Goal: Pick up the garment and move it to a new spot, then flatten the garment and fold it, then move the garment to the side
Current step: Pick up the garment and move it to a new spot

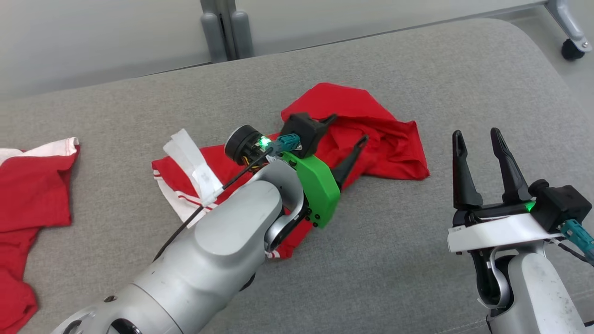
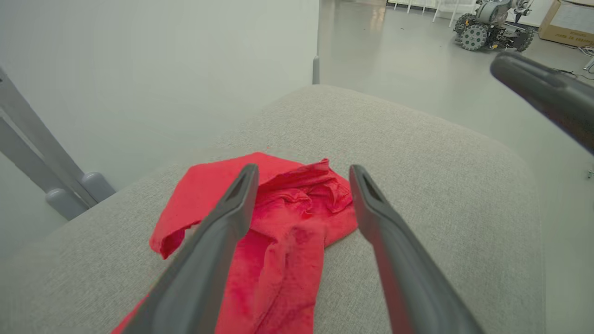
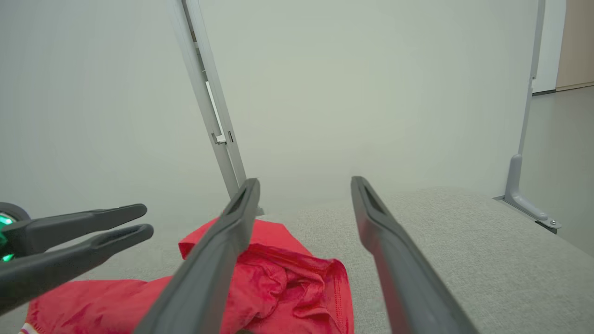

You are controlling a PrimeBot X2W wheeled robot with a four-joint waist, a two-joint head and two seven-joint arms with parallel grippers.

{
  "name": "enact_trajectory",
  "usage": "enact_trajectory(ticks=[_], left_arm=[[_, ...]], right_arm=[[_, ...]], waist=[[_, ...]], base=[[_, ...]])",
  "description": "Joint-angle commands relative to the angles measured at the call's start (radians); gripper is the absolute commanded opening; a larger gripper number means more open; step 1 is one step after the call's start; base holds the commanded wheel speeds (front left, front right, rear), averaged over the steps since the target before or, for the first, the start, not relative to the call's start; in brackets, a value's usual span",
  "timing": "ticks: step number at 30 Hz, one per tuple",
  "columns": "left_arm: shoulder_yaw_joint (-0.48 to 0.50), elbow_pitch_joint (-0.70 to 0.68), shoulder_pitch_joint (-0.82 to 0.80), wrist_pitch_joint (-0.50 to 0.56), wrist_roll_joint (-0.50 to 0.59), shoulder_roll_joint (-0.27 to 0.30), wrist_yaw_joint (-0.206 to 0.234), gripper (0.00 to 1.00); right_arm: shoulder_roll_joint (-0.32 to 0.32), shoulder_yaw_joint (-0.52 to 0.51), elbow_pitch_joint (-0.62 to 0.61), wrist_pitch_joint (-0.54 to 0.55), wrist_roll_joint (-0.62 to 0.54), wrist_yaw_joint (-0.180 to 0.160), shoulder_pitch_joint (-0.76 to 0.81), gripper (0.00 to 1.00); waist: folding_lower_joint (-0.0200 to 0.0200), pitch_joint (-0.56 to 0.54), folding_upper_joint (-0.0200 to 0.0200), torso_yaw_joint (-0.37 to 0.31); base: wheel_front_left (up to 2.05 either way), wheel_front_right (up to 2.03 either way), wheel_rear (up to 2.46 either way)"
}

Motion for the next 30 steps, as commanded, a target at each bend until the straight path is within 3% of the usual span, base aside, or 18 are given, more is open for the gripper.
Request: enact_trajectory(ticks=[1,4,7,11,14,16,20,30], left_arm=[[0.009,0.005,0.020,-0.026,0.003,0.014,0.016,1.00],[0.047,-0.008,0.051,-0.110,0.003,0.050,0.056,1.00],[0.106,-0.057,0.097,-0.170,0.033,0.104,0.125,1.00],[0.225,-0.224,0.223,-0.179,0.101,0.192,0.193,1.00],[0.344,-0.378,0.377,-0.178,0.216,0.265,0.260,1.00],[0.390,-0.442,0.458,-0.178,0.261,0.271,0.274,1.00],[0.499,-0.532,0.608,-0.178,0.333,0.261,0.263,1.00],[0.735,-0.623,0.830,-0.179,0.471,0.102,0.132,1.00]], right_arm=[[-0.002,0.002,-0.004,-0.003,0.003,-0.001,0.015,1.00],[-0.002,0.001,-0.015,-0.003,-0.011,-0.001,0.024,1.00],[-0.002,0.013,-0.032,-0.003,-0.045,-0.001,0.043,1.00],[-0.002,0.015,-0.052,-0.003,-0.088,-0.001,0.071,1.00],[-0.002,0.010,-0.067,-0.003,-0.113,-0.001,0.100,1.00],[-0.002,0.006,-0.075,-0.003,-0.121,-0.001,0.112,1.00],[-0.002,-0.004,-0.086,-0.003,-0.130,-0.001,0.140,1.00],[-0.003,0.011,-0.111,-0.003,-0.107,-0.001,0.176,1.00]], waist=[[0.0000,-0.033,-0.0001,0.048],[0.0000,-0.047,-0.0001,0.078],[0.0000,-0.058,-0.0001,0.106],[0.0000,-0.067,-0.0001,0.146],[0.0000,-0.079,-0.0001,0.173],[0.0000,-0.084,-0.0001,0.184],[0.0000,-0.101,-0.0001,0.199],[0.0000,-0.103,-0.0001,0.177]], base=[[0.00,0.00,0.00],[0.00,0.00,0.00],[0.00,0.00,0.00],[0.00,0.00,0.00],[0.00,0.00,0.00],[0.00,0.00,0.00],[0.00,0.00,0.00],[0.00,0.00,0.00]])
